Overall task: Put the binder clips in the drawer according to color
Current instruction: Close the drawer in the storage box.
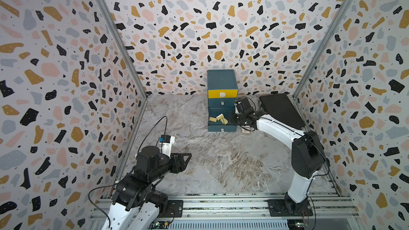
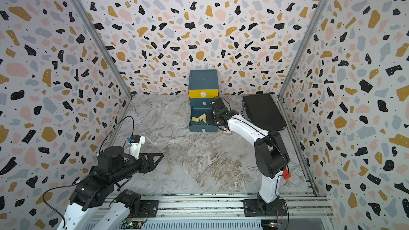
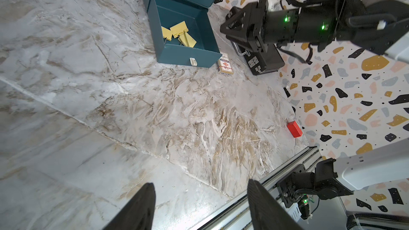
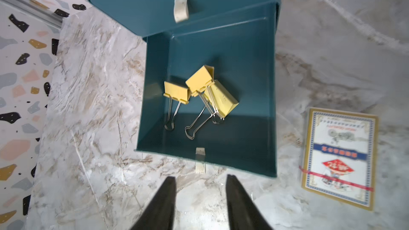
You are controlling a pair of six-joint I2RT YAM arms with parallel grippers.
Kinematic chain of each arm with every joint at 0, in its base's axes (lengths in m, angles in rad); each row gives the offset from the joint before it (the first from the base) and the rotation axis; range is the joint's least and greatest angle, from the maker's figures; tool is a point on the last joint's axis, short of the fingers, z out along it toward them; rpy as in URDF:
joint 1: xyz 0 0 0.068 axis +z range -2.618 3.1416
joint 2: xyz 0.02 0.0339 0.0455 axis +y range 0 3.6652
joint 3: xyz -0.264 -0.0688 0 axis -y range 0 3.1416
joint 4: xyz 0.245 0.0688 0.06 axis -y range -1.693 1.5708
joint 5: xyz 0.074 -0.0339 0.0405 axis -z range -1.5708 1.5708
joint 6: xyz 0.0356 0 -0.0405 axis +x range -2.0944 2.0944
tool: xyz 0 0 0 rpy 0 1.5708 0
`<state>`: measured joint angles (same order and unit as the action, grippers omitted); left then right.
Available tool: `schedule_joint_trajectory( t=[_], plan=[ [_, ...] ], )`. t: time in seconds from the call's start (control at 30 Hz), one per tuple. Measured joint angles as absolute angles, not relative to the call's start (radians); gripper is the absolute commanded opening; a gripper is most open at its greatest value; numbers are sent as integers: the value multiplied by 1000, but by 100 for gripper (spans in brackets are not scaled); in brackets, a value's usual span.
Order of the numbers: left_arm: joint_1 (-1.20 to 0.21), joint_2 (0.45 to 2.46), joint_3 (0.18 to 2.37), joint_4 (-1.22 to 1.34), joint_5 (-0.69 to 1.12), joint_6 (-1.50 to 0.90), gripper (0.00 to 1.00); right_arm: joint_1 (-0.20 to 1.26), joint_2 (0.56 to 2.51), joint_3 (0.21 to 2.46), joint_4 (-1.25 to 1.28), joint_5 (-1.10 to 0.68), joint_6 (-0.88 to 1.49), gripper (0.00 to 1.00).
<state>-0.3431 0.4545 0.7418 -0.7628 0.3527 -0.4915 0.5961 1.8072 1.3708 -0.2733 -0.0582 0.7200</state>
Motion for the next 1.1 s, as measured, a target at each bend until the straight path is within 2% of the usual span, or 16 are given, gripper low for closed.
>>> schedule_joint_trajectory(
  t=[0.1, 0.23, 0.53, 0.87, 1.1],
  plan=[
    [-344, 454, 742, -763, 340, -492, 68, 640, 1808, 1239, -185, -69, 792, 22],
    [-343, 454, 742, -763, 330, -495, 68, 674, 1860, 1169, -101, -94, 860, 19],
    [-344, 458, 742, -763, 328, -495, 68, 654, 1994, 1172, 111, -86, 945, 16],
    [-344, 503, 742, -763, 326, -496, 67, 554, 2111, 1171, 437, -59, 1087, 21],
    [-344, 516, 735, -762, 327, -503, 67, 505, 2201, 1279, 484, -78, 1142, 22]
  ],
)
